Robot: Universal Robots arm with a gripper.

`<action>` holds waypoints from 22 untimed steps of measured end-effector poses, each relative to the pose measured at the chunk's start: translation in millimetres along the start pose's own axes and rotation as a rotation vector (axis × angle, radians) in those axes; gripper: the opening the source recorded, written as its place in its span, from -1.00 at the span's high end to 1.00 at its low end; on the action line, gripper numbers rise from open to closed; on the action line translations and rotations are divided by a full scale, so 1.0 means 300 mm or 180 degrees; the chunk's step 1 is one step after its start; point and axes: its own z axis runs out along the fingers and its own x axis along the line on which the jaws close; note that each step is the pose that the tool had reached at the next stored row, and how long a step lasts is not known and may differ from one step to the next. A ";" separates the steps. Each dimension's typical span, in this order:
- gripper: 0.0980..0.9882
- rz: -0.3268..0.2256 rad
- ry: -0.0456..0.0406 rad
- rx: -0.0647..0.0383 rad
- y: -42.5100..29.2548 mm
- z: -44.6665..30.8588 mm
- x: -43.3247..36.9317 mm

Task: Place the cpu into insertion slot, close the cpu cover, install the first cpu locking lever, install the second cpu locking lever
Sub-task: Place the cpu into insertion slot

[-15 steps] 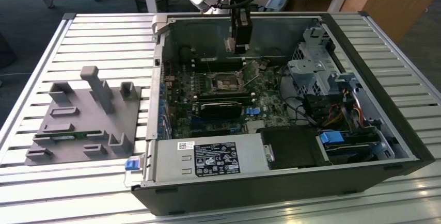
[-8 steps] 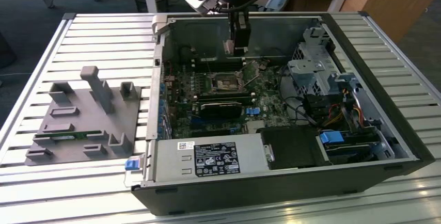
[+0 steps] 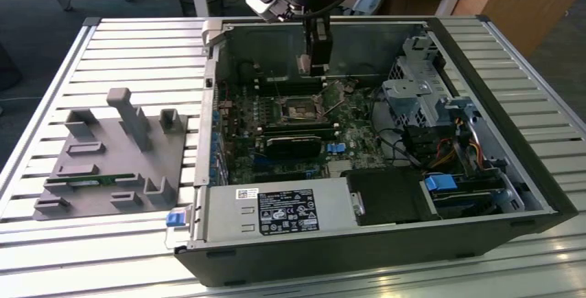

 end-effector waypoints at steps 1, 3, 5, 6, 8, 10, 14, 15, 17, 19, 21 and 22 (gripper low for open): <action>0.01 0.0000 0.0000 0.0000 0.000 0.001 0.000; 0.01 0.0000 0.0000 0.0000 0.000 0.003 0.000; 0.01 0.0000 0.0000 0.0000 -0.001 0.005 0.000; 0.01 0.0000 0.0000 0.0000 -0.001 0.005 0.000; 0.01 0.0000 0.0000 0.0000 -0.001 0.009 0.000; 0.01 0.0000 0.0000 0.0000 -0.001 0.010 0.000; 0.01 0.0000 0.0000 0.0000 -0.001 0.013 0.000; 0.01 0.0000 0.0000 0.0000 -0.001 0.014 0.000; 0.01 0.0000 0.0000 0.0000 -0.001 0.016 0.000; 0.01 0.0000 0.0000 0.0000 -0.002 0.017 0.000; 0.01 0.0000 0.0000 0.0000 -0.002 0.019 0.000; 0.01 0.0000 0.0000 0.0000 -0.002 0.020 0.000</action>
